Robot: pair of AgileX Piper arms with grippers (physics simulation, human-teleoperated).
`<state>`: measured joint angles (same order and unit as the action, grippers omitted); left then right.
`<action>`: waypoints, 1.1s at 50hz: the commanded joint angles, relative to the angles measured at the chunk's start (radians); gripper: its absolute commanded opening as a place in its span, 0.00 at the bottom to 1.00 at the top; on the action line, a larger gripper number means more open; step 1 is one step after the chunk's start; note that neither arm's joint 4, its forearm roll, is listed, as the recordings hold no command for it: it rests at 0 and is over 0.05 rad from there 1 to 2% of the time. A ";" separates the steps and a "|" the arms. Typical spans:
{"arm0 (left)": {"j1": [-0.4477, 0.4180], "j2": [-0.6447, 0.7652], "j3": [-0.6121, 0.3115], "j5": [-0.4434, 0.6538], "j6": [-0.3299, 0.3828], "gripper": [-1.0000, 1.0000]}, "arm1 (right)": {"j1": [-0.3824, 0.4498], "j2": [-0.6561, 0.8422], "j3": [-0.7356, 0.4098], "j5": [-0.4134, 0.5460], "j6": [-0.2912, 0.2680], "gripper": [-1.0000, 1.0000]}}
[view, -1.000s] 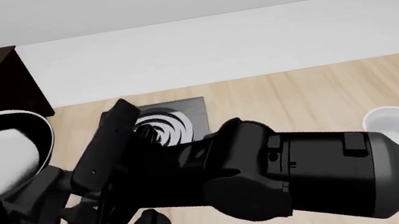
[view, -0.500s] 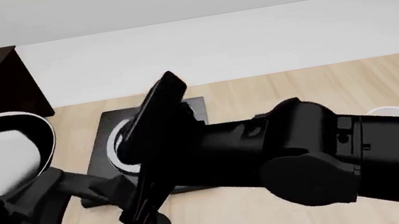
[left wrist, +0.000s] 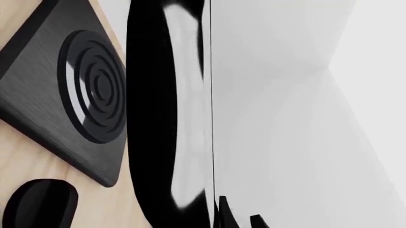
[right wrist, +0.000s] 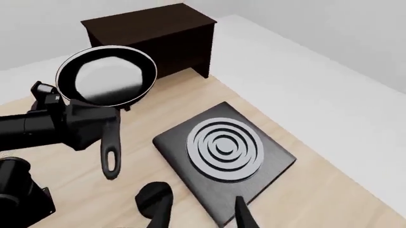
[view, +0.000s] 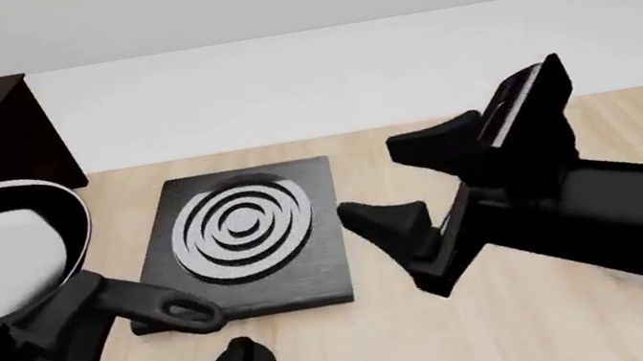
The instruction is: Put the frying pan on the cabinet shelf.
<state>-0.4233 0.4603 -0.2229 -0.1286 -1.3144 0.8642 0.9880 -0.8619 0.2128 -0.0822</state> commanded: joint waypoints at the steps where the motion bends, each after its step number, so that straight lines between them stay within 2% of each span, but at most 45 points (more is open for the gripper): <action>1: -0.004 -0.002 -0.012 -0.022 0.014 0.00 | -0.140 -0.183 0.137 -0.005 0.029 1.00; 3: -0.001 -0.003 -0.013 -0.020 0.015 0.00 | -0.163 -0.207 0.160 -0.011 0.033 1.00; 9: -0.003 -0.006 -0.014 -0.017 0.014 0.00 | -0.285 -0.335 0.222 0.010 0.090 1.00; 12: -0.008 -0.009 -0.018 -0.013 0.018 0.00 | -0.341 -0.397 0.264 0.014 0.063 1.00; 13: -0.006 -0.008 -0.018 -0.014 0.018 0.00 | -0.356 -0.420 0.278 0.017 0.072 1.00; 14: -0.004 -0.006 -0.016 -0.016 0.017 0.00 | -0.354 -0.432 0.291 0.016 0.115 1.00; 15: -0.004 -0.004 -0.015 -0.018 0.017 0.00 | -0.373 -0.464 0.304 0.025 0.135 1.00; 20: 0.000 -0.002 -0.022 -0.012 0.018 0.00 | -0.443 -0.553 0.351 0.031 0.119 1.00; 22: -0.002 0.001 -0.020 -0.019 0.018 0.00 | -0.475 -0.594 0.392 0.026 0.134 1.00; 24: -0.004 0.001 -0.022 -0.018 0.019 0.00 | -0.504 -0.634 0.419 0.031 0.172 1.00; 27: -0.007 0.007 -0.024 -0.023 0.019 0.00 | -0.513 -0.657 0.460 0.019 0.156 1.00; 28: -0.008 0.011 -0.026 -0.024 0.017 0.00 | -0.513 -0.654 0.474 0.010 0.120 1.00; 29: -0.005 0.014 -0.022 -0.031 0.017 0.00 | -0.517 -0.655 0.481 0.003 0.111 1.00; 31: -0.021 0.012 -0.025 -0.023 0.036 0.00 | -0.521 -0.661 0.477 0.002 0.164 1.00; 39: 0.010 0.057 -0.070 -0.038 0.036 0.00 | -0.538 -0.692 0.491 0.002 0.169 1.00; 47: 0.058 0.141 -0.209 -0.019 0.060 0.00 | -0.525 -0.717 0.456 0.051 0.175 1.00; 55: 0.100 0.220 -0.325 0.003 0.083 0.00 | -0.530 -0.730 0.460 0.053 0.180 1.00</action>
<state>-0.3686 0.6015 -0.4057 -0.1243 -1.2608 0.3430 0.2875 -0.4046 0.2508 0.0870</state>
